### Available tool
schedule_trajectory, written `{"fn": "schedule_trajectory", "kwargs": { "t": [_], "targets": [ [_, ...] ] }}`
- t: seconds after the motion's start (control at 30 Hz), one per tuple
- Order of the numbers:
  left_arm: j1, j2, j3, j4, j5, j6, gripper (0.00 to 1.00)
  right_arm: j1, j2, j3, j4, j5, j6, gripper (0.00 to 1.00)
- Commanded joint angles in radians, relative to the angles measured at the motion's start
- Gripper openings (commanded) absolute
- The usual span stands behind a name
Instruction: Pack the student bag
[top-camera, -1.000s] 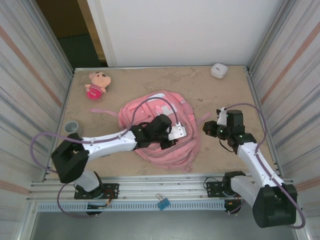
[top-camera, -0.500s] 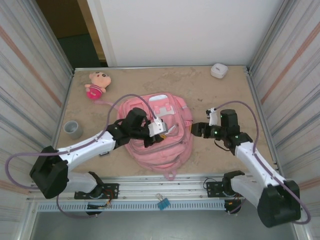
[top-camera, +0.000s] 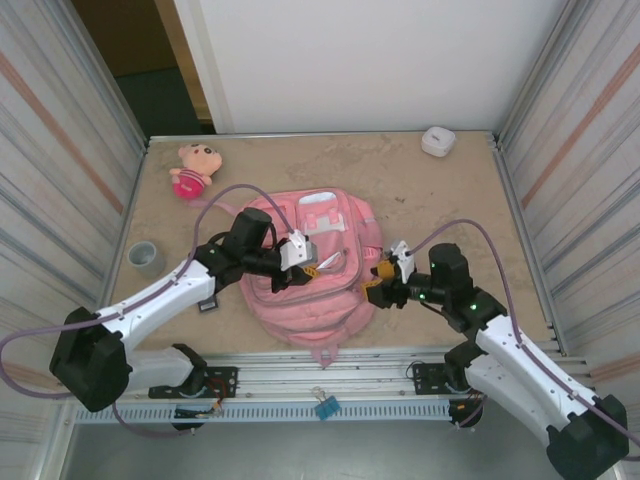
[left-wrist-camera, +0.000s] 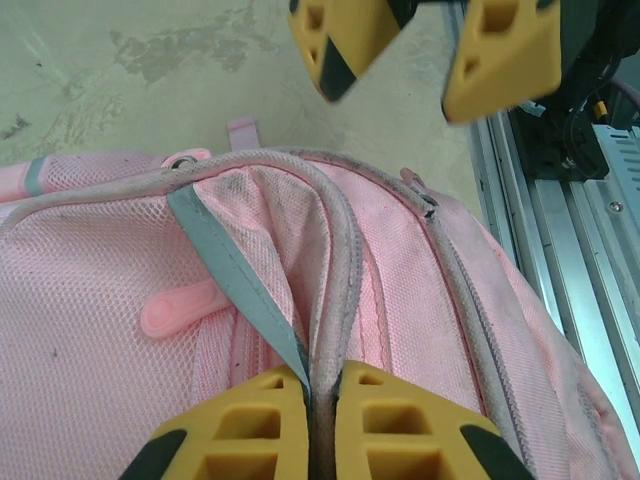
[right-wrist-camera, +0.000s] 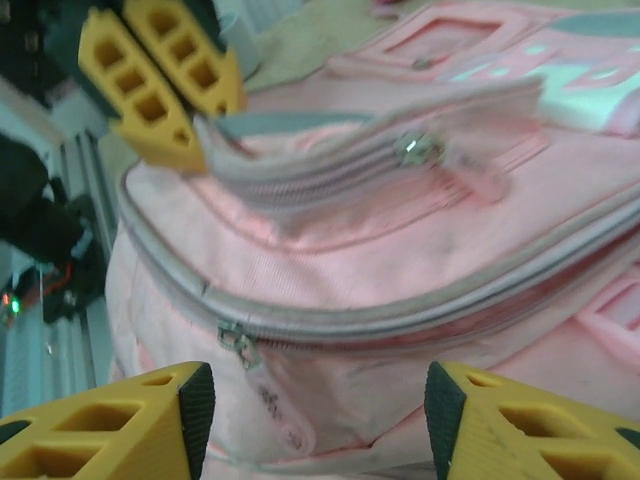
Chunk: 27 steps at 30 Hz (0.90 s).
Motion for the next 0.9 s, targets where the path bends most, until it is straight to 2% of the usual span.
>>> {"fn": "schedule_trajectory", "kwargs": {
  "t": [0.0,0.13,0.27,0.33,0.43,0.5,0.57,0.73,0.87],
  "targets": [
    [0.007,-0.058,0.017,0.045,0.095,0.027,0.00,0.048,0.024,-0.008,0.022,0.006,-0.115,0.57],
    [0.008,-0.061,0.018,0.047,0.100,0.030,0.00,0.095,0.072,0.009,0.007,0.006,-0.160,0.57],
    [0.010,-0.062,0.018,0.055,0.108,0.029,0.00,0.104,0.130,0.037,0.002,0.005,-0.176,0.48],
    [0.011,-0.061,0.020,0.049,0.105,0.035,0.00,0.106,0.154,0.053,-0.012,-0.001,-0.186,0.37],
    [0.010,-0.061,0.022,0.038,0.088,0.050,0.00,0.107,0.157,0.066,-0.033,0.022,-0.192,0.12],
    [0.010,-0.062,0.023,0.023,0.075,0.063,0.00,0.107,0.138,0.064,-0.042,0.056,-0.187,0.05],
    [0.010,-0.062,0.026,0.002,0.068,0.076,0.00,0.104,0.111,0.064,-0.059,0.116,-0.175,0.00],
    [0.010,-0.059,0.033,-0.061,0.044,0.119,0.00,0.069,0.041,0.064,-0.123,0.261,-0.133,0.00],
    [0.010,-0.058,0.033,-0.096,0.013,0.144,0.00,0.025,-0.007,0.062,-0.129,0.230,-0.101,0.00]
  ]
}}
